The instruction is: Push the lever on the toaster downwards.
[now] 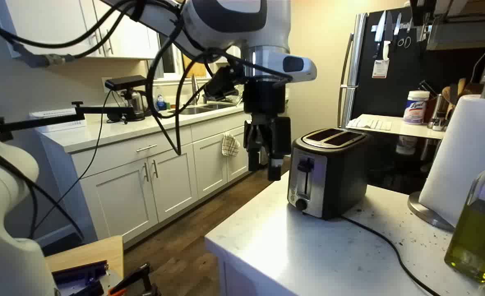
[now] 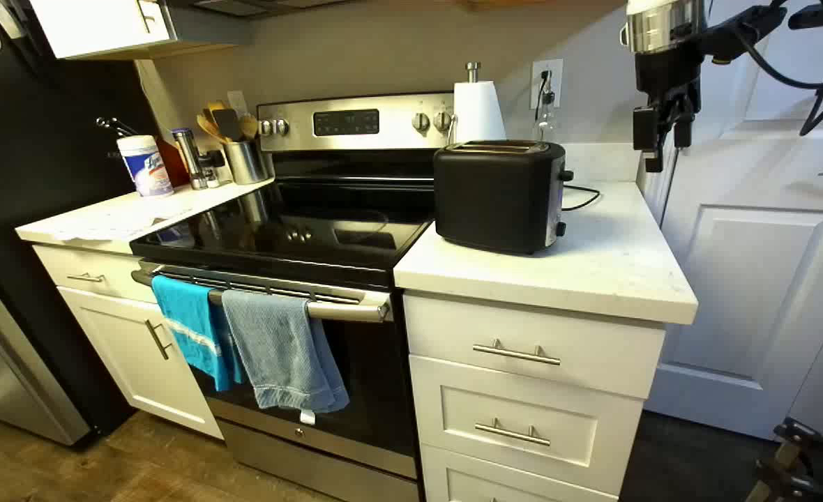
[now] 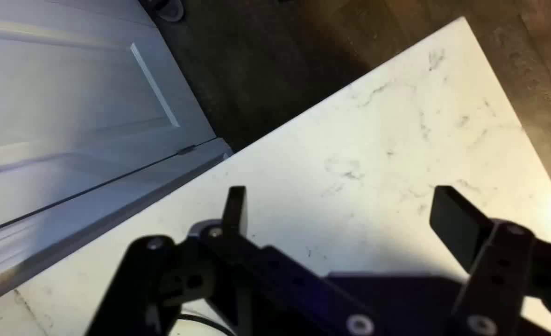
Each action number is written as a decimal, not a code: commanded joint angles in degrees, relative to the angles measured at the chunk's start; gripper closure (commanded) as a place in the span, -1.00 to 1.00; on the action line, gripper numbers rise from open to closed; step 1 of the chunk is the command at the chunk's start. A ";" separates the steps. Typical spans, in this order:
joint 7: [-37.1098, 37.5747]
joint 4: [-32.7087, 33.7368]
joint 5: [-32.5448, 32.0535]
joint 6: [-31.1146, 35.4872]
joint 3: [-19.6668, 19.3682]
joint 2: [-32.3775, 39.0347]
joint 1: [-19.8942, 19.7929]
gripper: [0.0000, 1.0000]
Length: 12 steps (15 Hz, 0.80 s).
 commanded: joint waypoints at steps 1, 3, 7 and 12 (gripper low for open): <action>0.21 0.10 -0.23 -0.17 -0.98 0.02 1.08 -1.00; 0.21 0.10 -0.23 -0.17 -0.98 0.02 1.08 -1.00; -0.34 -0.40 -0.17 0.31 -1.01 -0.32 1.31 -1.00; -2.65 -3.15 4.75 1.29 -1.54 -3.22 3.60 -1.00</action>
